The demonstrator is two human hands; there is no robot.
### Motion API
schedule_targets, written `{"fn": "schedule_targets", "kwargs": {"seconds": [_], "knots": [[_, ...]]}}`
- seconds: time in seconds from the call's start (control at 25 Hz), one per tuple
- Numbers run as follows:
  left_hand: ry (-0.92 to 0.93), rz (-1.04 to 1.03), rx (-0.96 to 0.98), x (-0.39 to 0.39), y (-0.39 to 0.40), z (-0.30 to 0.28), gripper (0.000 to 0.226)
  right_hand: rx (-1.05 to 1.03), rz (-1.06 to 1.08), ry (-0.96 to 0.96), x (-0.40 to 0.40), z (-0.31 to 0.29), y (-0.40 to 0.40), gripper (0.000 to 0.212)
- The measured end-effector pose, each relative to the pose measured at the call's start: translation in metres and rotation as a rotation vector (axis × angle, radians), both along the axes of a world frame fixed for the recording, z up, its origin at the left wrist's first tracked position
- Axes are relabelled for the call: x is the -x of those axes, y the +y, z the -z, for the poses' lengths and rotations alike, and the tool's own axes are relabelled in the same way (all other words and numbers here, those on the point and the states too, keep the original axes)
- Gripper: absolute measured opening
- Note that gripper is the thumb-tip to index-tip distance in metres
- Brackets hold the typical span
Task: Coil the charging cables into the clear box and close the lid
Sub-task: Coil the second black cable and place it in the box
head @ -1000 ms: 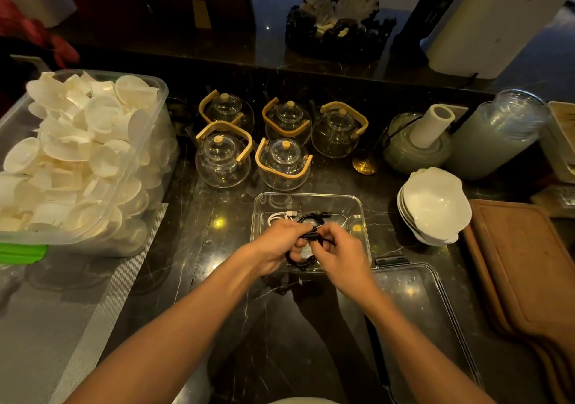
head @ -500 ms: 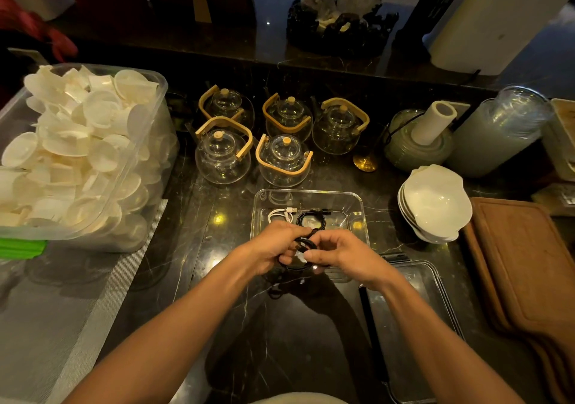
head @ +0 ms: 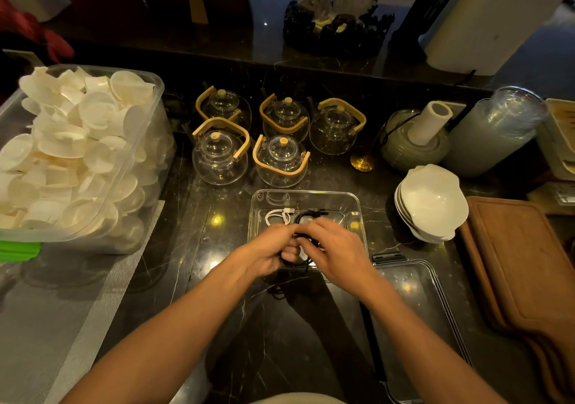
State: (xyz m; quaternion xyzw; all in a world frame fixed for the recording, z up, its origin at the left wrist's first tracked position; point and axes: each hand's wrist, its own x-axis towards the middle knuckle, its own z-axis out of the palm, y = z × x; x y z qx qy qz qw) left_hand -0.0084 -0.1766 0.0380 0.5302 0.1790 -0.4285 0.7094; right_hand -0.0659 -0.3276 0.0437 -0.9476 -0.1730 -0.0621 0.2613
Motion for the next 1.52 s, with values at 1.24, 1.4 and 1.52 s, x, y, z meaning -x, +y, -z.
{"fn": "schedule_targets", "kwargs": {"seconds": [1.24, 1.4, 1.52], "knots": [[-0.249, 0.304, -0.050, -0.023, 0.013, -0.006, 0.012, -1.035, 0.678, 0.689, -0.017, -0.003, 0.007, 0.021], [-0.377, 0.516, -0.193, -0.037, 0.012, -0.014, 0.011, -0.799, 0.550, 0.763, -0.026, 0.002, 0.010, 0.023], [-0.426, 0.658, -0.258, -0.051, 0.017, -0.011, 0.010, -0.869, 0.536, 0.863, -0.032, 0.009, 0.009, 0.022]]}}
